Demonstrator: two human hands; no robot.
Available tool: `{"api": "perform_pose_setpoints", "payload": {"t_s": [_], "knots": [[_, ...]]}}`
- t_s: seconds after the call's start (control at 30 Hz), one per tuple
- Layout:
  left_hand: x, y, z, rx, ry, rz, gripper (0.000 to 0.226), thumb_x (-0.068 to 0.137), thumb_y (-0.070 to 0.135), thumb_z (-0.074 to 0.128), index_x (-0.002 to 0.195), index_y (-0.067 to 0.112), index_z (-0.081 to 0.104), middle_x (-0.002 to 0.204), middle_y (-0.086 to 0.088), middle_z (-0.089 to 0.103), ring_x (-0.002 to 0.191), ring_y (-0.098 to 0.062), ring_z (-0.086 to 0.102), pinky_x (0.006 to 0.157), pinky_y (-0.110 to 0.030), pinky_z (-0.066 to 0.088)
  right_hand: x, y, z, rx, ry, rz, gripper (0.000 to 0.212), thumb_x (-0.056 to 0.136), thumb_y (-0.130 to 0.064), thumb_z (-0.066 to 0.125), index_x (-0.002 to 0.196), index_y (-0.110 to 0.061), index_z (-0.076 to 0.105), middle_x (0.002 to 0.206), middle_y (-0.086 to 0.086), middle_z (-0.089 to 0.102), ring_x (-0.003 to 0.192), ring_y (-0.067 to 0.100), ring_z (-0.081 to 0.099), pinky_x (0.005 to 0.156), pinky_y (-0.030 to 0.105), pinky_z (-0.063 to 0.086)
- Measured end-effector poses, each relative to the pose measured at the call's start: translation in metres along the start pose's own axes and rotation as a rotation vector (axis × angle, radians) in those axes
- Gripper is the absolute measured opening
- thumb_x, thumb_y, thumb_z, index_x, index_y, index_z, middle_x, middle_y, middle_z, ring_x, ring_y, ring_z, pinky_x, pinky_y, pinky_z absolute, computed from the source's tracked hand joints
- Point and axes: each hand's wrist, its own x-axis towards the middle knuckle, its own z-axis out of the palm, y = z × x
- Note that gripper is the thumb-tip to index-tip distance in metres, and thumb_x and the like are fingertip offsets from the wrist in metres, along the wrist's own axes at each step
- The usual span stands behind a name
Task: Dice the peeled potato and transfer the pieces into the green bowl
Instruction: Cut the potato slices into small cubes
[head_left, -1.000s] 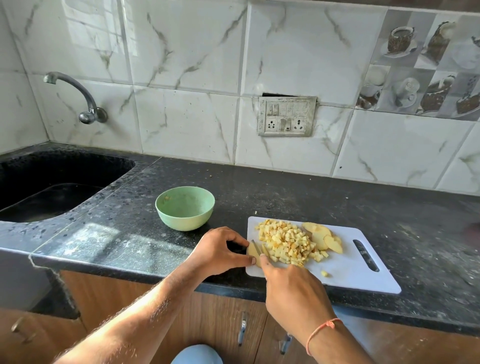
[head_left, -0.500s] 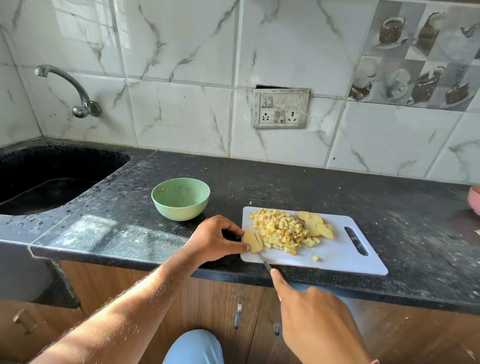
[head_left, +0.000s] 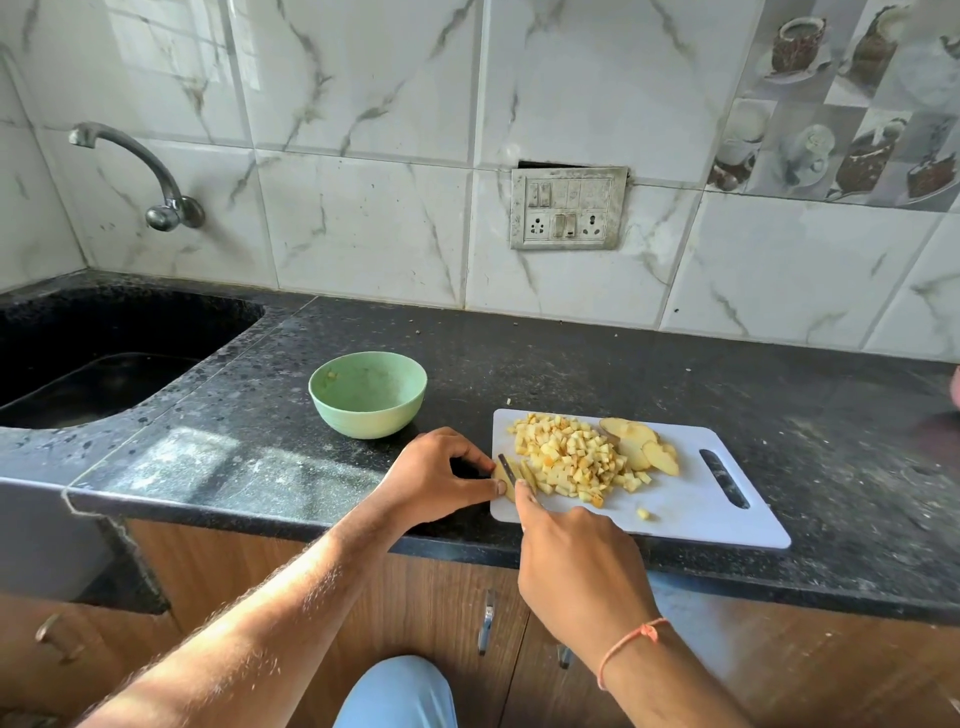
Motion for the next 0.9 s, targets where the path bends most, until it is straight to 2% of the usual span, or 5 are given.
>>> {"api": "perform_pose_setpoints", "payload": {"t_s": [0.23, 0.43, 0.7, 0.8, 0.9], "knots": [[0.003, 0.0, 0.002, -0.035, 0.018, -0.032, 0.04, 0.069, 0.05, 0.095, 0.099, 0.035, 0.074, 0.103, 0.015, 0.067, 0.092, -0.001, 0.063, 0.074, -0.013, 0.046, 0.016, -0.004, 0.006, -0.019, -0.048, -0.021, 0.068, 0.097, -0.009, 0.041, 0.162, -0.023, 0.028, 0.104, 0.01, 0.072, 0.094, 0.029, 0.069, 0.073, 0.04, 0.056], [0.004, -0.001, 0.002, -0.021, 0.011, -0.023, 0.041, 0.07, 0.049, 0.095, 0.101, 0.035, 0.073, 0.104, 0.016, 0.067, 0.094, 0.0, 0.062, 0.075, -0.014, 0.045, 0.004, 0.01, 0.0, 0.021, -0.092, -0.05, 0.065, 0.101, -0.013, 0.041, 0.162, -0.028, 0.027, 0.1, 0.008, 0.07, 0.091, 0.028, 0.067, 0.066, 0.037, 0.047], [0.002, -0.001, 0.002, -0.038, 0.0, -0.001, 0.041, 0.074, 0.046, 0.094, 0.107, 0.035, 0.073, 0.108, 0.016, 0.065, 0.099, 0.0, 0.062, 0.084, -0.019, 0.049, -0.046, 0.035, -0.014, 0.098, -0.132, -0.067, 0.064, 0.107, -0.025, 0.035, 0.163, -0.037, 0.007, 0.066, -0.002, 0.045, 0.065, 0.02, 0.051, 0.06, 0.033, 0.041], [0.001, -0.004, 0.005, -0.006, -0.008, 0.055, 0.043, 0.078, 0.051, 0.087, 0.116, 0.038, 0.071, 0.115, 0.019, 0.062, 0.108, -0.001, 0.059, 0.098, -0.028, 0.05, -0.048, 0.047, -0.019, 0.193, -0.035, -0.088, 0.056, 0.108, -0.037, 0.031, 0.161, -0.045, 0.015, 0.057, -0.003, 0.047, 0.053, 0.017, 0.052, 0.049, 0.025, 0.038], [-0.004, 0.001, 0.007, 0.084, -0.043, 0.137, 0.056, 0.085, 0.07, 0.062, 0.135, 0.046, 0.06, 0.135, 0.025, 0.053, 0.13, -0.009, 0.047, 0.11, -0.04, 0.042, -0.029, 0.066, -0.01, 0.408, 0.113, -0.044, 0.05, 0.107, -0.034, 0.043, 0.154, -0.05, 0.032, 0.044, -0.008, 0.042, 0.047, 0.014, 0.045, 0.045, 0.02, 0.034]]}}
